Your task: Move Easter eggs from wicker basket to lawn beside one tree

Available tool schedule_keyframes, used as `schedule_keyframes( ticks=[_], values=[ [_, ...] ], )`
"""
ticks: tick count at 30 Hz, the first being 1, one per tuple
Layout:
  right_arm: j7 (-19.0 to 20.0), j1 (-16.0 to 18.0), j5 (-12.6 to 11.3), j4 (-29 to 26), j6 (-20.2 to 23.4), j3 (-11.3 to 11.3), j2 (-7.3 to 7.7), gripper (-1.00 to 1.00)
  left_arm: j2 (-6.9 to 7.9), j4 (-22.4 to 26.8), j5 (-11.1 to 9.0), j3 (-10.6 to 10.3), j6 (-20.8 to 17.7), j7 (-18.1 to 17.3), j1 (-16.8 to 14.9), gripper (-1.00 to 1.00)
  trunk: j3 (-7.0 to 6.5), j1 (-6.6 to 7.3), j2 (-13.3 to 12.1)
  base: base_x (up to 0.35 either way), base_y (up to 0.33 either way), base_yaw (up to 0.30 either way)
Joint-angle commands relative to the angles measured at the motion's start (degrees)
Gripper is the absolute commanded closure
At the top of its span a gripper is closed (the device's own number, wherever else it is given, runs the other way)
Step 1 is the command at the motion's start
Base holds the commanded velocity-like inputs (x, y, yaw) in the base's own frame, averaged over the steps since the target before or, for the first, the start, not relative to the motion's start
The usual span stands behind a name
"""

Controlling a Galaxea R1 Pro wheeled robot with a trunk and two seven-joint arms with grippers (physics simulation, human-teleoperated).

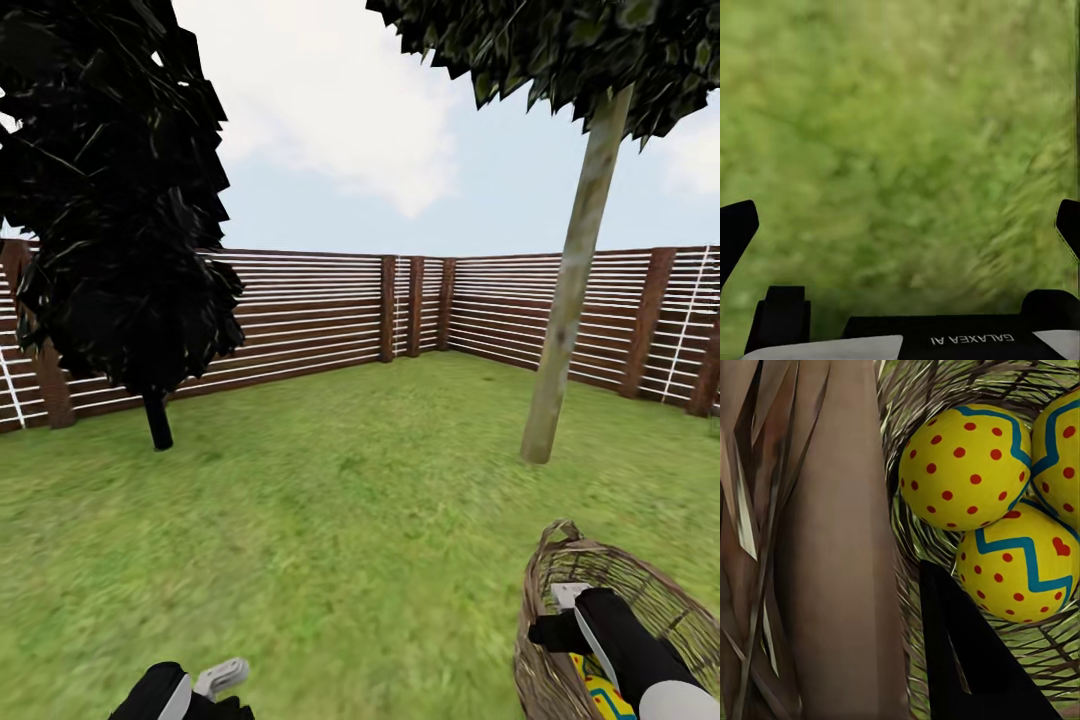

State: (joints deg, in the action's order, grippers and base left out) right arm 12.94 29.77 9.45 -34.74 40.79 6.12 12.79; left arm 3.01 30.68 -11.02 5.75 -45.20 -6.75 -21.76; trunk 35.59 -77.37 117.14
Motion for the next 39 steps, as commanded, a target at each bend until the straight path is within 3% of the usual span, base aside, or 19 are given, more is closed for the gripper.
schedule_keyframes(
  ticks=[1, 6, 36, 39],
  values=[
    [0.24, 0.06, 0.74, -0.07, 0.18, 0.21, -0.04, 1.00, -0.02, 0.08, 0.03, 0.26, -0.33, -0.19, -0.02, -1.00, 0.03, -0.03, 0.03, 0.339, 0.000, -0.282],
    [0.24, 0.06, 0.74, -0.07, 0.18, 0.16, -0.12, 1.00, -0.30, 0.08, 0.07, 0.24, -0.33, -0.18, -0.01, -1.00, -0.13, -0.03, 0.03, 0.339, 0.000, -0.249],
    [0.23, 0.05, 0.83, -0.07, 0.16, 0.12, -0.31, 1.00, -0.89, 0.07, 0.12, 0.22, -0.32, -0.19, 0.01, -1.00, -0.28, -0.03, 0.03, 0.340, 0.000, -0.034],
    [0.23, 0.07, 0.83, -0.07, 0.16, 0.12, -0.29, 1.00, -0.26, 0.58, -0.02, 0.62, -0.32, -0.46, -0.01, -1.00, -0.28, -0.03, 0.03, 0.339, 0.000, 0.000]
  ],
)
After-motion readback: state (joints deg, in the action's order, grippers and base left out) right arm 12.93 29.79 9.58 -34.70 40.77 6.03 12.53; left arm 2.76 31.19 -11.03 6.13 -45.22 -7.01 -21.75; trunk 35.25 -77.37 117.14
